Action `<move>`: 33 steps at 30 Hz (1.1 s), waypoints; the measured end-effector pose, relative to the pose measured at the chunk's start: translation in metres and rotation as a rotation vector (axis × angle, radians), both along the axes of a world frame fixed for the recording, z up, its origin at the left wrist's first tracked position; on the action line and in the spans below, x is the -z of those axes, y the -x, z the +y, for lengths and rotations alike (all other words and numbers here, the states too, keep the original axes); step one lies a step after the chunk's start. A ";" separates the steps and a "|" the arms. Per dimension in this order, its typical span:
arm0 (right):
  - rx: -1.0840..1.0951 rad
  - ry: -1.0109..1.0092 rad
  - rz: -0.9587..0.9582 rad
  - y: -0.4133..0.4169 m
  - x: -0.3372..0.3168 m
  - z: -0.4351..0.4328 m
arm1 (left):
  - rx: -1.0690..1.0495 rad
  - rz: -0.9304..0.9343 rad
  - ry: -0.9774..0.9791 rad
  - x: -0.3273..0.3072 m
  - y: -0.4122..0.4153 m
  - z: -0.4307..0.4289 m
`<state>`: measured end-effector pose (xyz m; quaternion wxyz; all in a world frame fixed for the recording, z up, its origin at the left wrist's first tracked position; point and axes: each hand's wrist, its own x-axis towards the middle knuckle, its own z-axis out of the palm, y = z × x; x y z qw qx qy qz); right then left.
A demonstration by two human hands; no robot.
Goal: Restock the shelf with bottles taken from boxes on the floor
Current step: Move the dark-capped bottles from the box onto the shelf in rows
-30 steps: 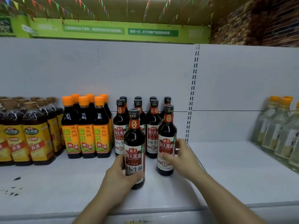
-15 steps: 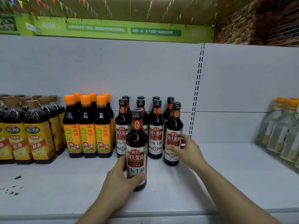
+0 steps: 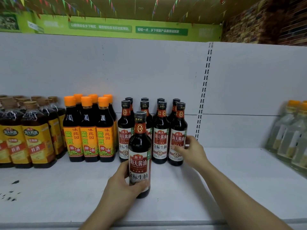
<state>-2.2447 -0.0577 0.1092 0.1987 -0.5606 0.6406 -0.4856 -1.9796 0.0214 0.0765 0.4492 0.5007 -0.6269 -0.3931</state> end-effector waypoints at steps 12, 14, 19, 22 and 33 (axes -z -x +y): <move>-0.048 0.004 -0.067 0.000 0.001 -0.007 | -0.021 0.004 0.019 0.004 0.000 0.000; -0.052 0.004 -0.067 -0.002 0.000 -0.006 | -0.019 0.004 0.025 0.005 0.000 -0.001; -0.038 -0.026 -0.061 -0.002 -0.003 -0.005 | -0.017 0.004 0.033 0.006 0.000 -0.002; -0.006 -0.048 -0.052 -0.001 -0.002 0.001 | -0.013 0.001 0.039 0.006 0.000 -0.003; -0.244 -0.064 -0.048 -0.053 -0.004 0.063 | 0.000 0.063 0.036 0.006 -0.003 -0.005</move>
